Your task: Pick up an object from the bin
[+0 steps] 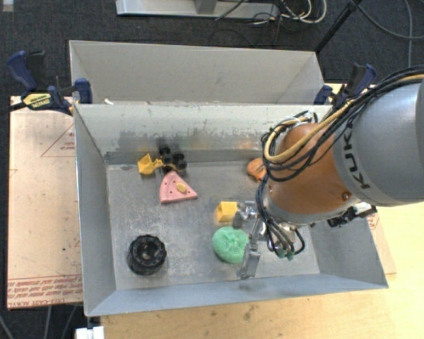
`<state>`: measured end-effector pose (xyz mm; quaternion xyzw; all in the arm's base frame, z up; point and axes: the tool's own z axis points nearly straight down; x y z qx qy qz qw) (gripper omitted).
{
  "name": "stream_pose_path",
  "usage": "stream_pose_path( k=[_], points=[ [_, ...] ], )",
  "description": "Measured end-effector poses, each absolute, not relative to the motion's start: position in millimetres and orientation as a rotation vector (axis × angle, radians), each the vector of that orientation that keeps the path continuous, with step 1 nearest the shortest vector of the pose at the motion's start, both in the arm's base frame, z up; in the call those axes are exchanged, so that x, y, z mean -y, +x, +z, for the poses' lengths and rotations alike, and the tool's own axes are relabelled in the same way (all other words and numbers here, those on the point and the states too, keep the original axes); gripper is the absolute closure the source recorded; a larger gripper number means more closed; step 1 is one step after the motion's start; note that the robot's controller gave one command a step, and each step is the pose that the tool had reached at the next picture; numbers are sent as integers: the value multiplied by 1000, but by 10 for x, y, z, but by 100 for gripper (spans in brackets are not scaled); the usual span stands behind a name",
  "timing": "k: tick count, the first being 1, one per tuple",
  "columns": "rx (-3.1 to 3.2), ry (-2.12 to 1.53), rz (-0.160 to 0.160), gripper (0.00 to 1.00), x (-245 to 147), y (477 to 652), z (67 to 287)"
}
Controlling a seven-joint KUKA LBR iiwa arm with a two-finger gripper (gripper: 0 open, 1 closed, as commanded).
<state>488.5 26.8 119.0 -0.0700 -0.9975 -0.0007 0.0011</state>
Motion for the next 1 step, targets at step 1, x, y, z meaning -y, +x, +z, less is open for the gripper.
stream_pose_path(
  k=[1],
  points=[
    [3122, -356, -3, 0, -272, 4876, 1326]
  ],
)
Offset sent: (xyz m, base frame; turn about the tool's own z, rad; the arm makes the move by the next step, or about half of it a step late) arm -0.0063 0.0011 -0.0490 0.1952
